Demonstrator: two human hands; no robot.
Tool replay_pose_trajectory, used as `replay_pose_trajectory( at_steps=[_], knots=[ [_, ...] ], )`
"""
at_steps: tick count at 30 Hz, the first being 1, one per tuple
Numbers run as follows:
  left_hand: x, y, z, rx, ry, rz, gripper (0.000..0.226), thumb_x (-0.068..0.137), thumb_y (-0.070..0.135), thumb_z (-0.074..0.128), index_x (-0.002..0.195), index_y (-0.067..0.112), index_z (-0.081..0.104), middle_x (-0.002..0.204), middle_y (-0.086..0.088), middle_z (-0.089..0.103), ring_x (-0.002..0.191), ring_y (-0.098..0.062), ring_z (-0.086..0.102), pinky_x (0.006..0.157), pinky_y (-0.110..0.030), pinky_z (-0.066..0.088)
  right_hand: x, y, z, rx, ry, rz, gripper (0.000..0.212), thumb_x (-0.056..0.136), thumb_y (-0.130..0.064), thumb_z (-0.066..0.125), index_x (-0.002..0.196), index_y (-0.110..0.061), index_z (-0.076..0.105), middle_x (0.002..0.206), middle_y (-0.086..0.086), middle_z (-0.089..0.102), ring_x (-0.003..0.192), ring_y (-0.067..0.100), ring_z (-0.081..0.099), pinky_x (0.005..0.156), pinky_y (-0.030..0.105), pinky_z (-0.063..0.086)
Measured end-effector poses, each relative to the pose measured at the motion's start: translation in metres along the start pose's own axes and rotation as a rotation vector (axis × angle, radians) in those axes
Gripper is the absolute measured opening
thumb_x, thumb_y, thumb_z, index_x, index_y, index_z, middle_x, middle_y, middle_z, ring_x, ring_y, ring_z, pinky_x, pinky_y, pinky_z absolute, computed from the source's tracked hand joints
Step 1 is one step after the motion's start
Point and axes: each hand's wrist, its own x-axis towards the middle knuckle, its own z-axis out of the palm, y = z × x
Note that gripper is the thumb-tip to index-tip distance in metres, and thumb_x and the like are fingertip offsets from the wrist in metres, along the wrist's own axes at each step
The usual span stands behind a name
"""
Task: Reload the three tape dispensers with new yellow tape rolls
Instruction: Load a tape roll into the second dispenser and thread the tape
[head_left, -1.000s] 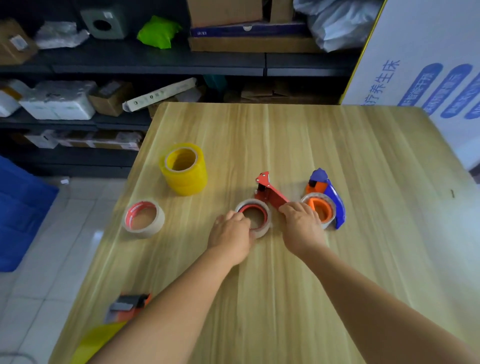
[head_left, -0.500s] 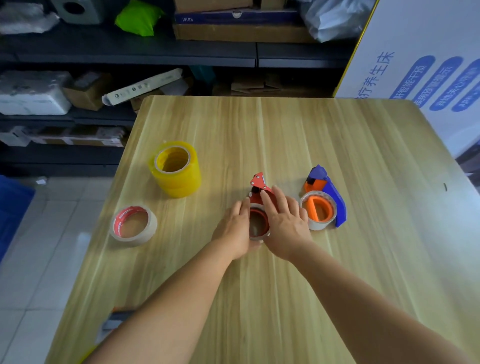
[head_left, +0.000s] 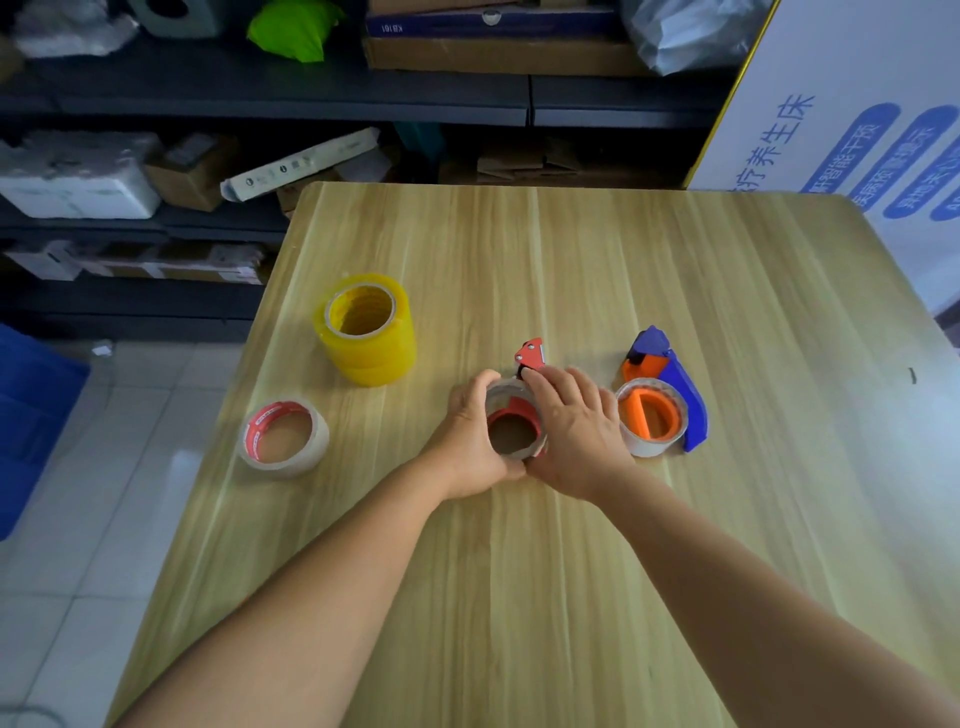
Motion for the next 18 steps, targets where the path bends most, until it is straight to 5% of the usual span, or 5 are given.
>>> replay_pose_trajectory(
  at_steps=[7,12,18],
  knots=[
    [-0.014,-0.012,-0.037,0.024,0.265,-0.042,0.108,0.056,0.032,0.088,0.144,0.022,0.025,0.144,0.002,0.035,0.130,-0.017,0.040,0.106,-0.031,0.036,0.015,-0.040,-0.016,0.317,-0.109,-0.062,0.087,0.082,-0.006,0.061,0.154,-0.019,0.013,0.154,0.003,0.032,0.137,0.023,0.039,0.109,0.033,0.037],
    [-0.036,-0.039,-0.071,0.156,0.449,-0.164,0.100,0.059,0.037,0.086,0.141,0.024,0.031,0.136,-0.005,0.038,0.131,-0.026,0.035,0.102,-0.036,0.034,0.029,-0.089,-0.003,0.446,-0.152,-0.181,0.077,0.083,0.003,0.052,0.152,-0.012,0.020,0.154,0.006,0.030,0.136,0.020,0.042,0.107,0.023,0.032],
    [-0.058,-0.080,-0.114,0.095,0.597,-0.352,0.099,0.062,0.026,0.084,0.143,0.020,0.027,0.140,-0.006,0.033,0.130,-0.028,0.037,0.103,-0.039,0.038,0.041,-0.155,0.016,0.484,-0.255,-0.304,0.079,0.085,0.003,0.047,0.154,-0.017,0.015,0.157,0.004,0.028,0.139,0.020,0.039,0.112,0.027,0.032]
  ],
)
